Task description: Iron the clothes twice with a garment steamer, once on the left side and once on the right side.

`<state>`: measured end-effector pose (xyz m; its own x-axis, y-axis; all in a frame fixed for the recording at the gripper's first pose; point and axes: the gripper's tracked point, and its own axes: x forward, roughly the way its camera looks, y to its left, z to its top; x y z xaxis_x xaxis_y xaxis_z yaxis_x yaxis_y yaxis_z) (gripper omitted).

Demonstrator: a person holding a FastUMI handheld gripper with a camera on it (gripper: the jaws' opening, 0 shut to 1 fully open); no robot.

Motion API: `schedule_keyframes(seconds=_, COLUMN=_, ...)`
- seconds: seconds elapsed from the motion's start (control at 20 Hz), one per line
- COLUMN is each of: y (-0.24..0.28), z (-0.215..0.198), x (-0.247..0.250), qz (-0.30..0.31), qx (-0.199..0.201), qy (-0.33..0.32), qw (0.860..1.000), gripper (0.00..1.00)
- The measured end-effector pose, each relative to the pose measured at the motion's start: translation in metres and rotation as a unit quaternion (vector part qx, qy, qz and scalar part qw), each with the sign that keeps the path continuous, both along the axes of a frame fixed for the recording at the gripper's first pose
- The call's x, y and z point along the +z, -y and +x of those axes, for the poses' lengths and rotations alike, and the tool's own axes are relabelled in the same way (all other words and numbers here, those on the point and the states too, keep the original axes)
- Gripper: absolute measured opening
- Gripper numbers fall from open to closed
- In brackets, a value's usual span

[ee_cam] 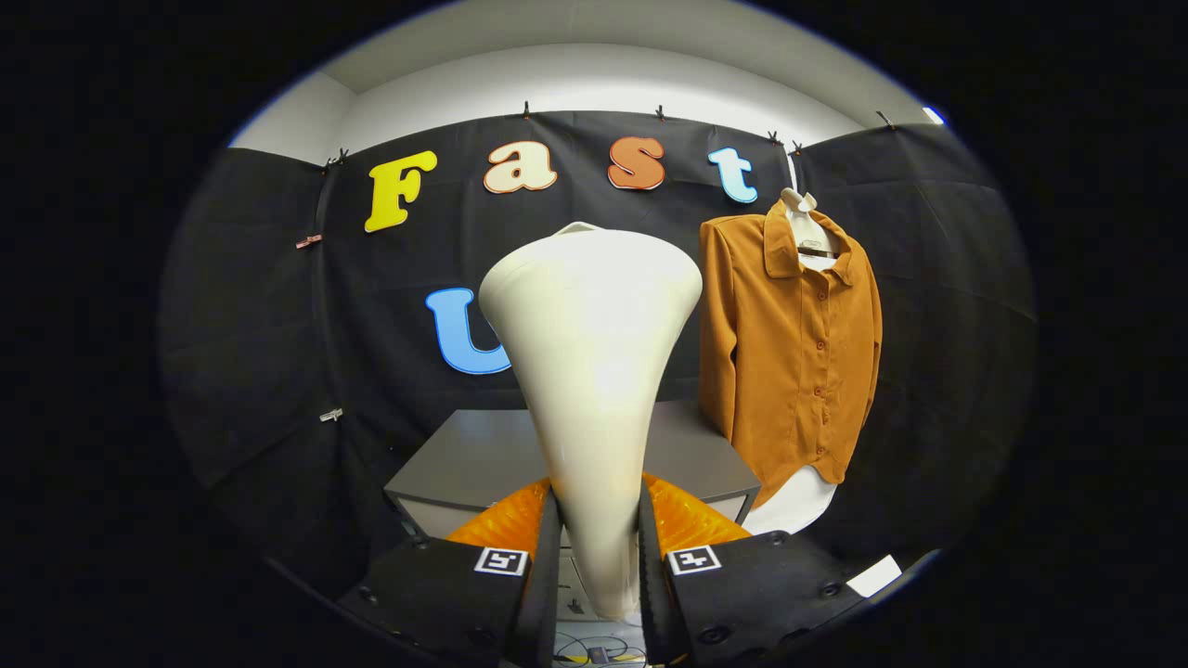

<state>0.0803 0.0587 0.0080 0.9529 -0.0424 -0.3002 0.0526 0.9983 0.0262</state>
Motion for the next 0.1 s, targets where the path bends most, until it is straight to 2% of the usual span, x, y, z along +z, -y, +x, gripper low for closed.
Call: schedule_keyframes(seconds=0.1, y=-0.0001, z=-0.0003, x=0.0010, qz=-0.002, qx=-0.001, qy=0.000, qw=1.000, gripper=0.40)
